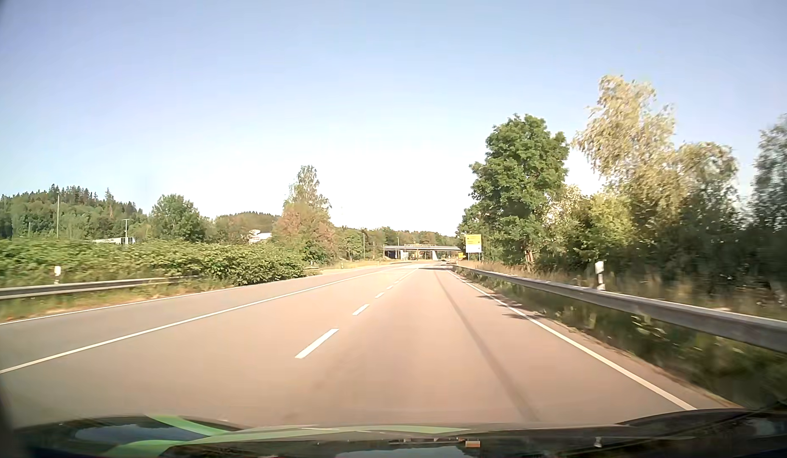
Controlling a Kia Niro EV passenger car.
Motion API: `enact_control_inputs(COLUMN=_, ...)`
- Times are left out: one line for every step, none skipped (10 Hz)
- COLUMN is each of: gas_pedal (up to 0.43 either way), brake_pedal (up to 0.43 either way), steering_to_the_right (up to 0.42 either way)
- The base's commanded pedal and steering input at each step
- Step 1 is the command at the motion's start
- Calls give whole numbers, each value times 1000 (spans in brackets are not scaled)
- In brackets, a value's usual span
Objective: Follow the waypoints while adhering to traffic rules and regulations
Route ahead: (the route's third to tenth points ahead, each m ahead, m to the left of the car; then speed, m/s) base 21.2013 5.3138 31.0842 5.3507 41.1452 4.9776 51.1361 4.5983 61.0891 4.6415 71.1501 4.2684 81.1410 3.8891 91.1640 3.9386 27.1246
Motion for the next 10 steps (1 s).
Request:
enact_control_inputs(gas_pedal=228, brake_pedal=0, steering_to_the_right=-1)
enact_control_inputs(gas_pedal=228, brake_pedal=0, steering_to_the_right=-1)
enact_control_inputs(gas_pedal=228, brake_pedal=0, steering_to_the_right=0)
enact_control_inputs(gas_pedal=240, brake_pedal=0, steering_to_the_right=0)
enact_control_inputs(gas_pedal=240, brake_pedal=0, steering_to_the_right=-1)
enact_control_inputs(gas_pedal=240, brake_pedal=0, steering_to_the_right=0)
enact_control_inputs(gas_pedal=240, brake_pedal=0, steering_to_the_right=-1)
enact_control_inputs(gas_pedal=240, brake_pedal=0, steering_to_the_right=-1)
enact_control_inputs(gas_pedal=228, brake_pedal=0, steering_to_the_right=-1)
enact_control_inputs(gas_pedal=228, brake_pedal=0, steering_to_the_right=0)
